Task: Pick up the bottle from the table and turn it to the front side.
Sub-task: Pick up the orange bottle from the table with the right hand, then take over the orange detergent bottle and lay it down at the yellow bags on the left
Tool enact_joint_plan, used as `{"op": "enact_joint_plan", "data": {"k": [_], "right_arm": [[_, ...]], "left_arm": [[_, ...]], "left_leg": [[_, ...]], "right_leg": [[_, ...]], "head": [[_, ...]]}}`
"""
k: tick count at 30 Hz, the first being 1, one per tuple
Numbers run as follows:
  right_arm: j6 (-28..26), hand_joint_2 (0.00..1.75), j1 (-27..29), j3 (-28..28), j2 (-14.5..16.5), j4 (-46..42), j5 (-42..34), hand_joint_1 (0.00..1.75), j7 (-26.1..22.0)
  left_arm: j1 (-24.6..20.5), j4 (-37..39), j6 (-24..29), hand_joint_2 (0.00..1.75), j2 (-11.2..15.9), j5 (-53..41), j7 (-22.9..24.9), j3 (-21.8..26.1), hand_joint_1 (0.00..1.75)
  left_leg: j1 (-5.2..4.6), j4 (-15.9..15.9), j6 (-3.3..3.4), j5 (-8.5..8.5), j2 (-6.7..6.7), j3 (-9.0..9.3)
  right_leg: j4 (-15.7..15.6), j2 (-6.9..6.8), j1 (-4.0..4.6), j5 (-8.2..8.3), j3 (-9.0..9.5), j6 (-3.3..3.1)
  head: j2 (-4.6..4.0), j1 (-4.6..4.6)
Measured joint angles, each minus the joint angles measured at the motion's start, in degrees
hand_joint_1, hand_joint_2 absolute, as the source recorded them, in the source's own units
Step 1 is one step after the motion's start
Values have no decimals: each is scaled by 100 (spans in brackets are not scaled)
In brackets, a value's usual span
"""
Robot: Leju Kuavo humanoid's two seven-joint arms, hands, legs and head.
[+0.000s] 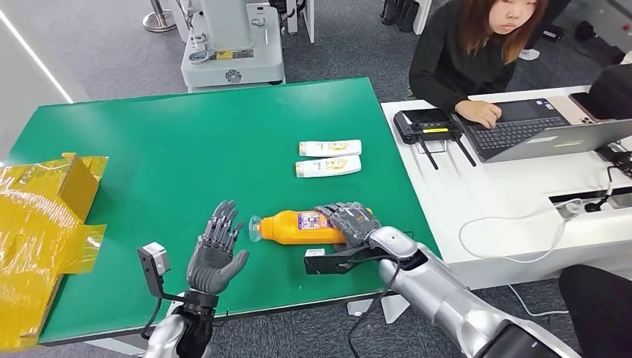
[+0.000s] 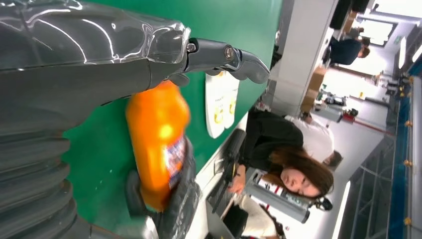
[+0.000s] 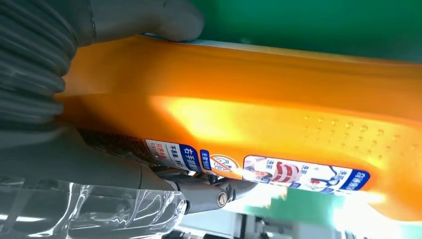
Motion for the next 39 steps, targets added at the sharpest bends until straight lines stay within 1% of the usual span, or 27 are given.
{"op": "enact_joint_plan", "data": {"k": [2, 5, 9, 13, 19, 22, 25, 28, 32, 35, 39], "right_arm": [[-218, 175, 262, -192, 14, -202, -371, 175, -281], [-416, 175, 734, -485, 13, -690, -783, 175, -529], [-662, 175, 1378, -821, 9, -1368, -1049, 175, -641], [-889, 175, 2049, -1133, 12, -2153, -1124, 175, -654], [-1258, 175, 2985, -1585, 41, -3217, -1201, 175, -661], [-1506, 175, 3310, -1832, 86, -3567, -1547, 175, -855], [-1601, 175, 3511, -2117, 178, -3828, -2101, 175, -1226], [-1572, 175, 3548, -2410, 304, -4006, -2400, 175, -1508], [-1471, 175, 3213, -2663, 453, -3983, -2457, 175, -1766], [-1409, 175, 2756, -2756, 540, -3783, -2465, 175, -1956], [-1387, 175, 1844, -2756, 660, -3204, -2467, 175, -2157]], "left_arm": [[18, 7, 115, 175, 19, -45, -72, 0, 0], [33, 10, 275, 175, 46, -97, -131, 0, 0], [51, -12, 419, 175, 73, -162, -153, 10, 0], [104, -204, 650, 175, 93, -396, -197, 69, 0], [350, -645, 906, 175, 168, -527, -195, 286, 0], [438, -819, 924, 175, 185, -605, -163, 401, 0], [388, -875, 868, 175, 199, -720, -128, 482, 0], [228, -874, 730, 175, 213, -864, -102, 522, 0], [-152, -809, 510, 175, 204, -917, -76, 522, 0], [-437, -725, 349, 175, 174, -868, -16, 522, 0], [-903, -634, 242, 175, 97, -853, 57, 522, 0]], "left_leg": [[0, 0, 0, -1, -4, -2], [0, 0, 0, -4, -16, -12], [0, -1, -1, -8, -21, -31], [0, -2, -2, -9, -27, -49], [0, -3, -8, -15, -30, -55], [0, -3, -8, -15, -33, -60], [0, -3, -8, -14, -31, -61], [0, -3, -7, -11, -29, -61], [0, -2, -4, -3, -24, -60], [0, -2, -3, 3, -16, -61], [0, -1, -3, 11, -7, -62]], "right_leg": [[0, -3, 0, -2, -2, 1], [0, -10, 0, -10, -9, 6], [0, -13, 0, -17, -26, 5], [0, -18, 0, -19, -42, 6], [-1, -21, 0, -26, -48, 4], [-1, -21, -1, -27, -53, 3], [-1, -20, -1, -26, -54, 3], [0, -19, -1, -23, -54, 3], [1, -14, -1, -14, -55, 3], [3, -10, -1, -6, -57, 0], [6, -3, -1, 5, -62, -1]], "head": [[0, -1], [0, -1], [0, -1], [0, -1], [0, -1], [0, -1], [0, -1], [0, -1], [0, -1], [0, 0], [0, 0]]}}
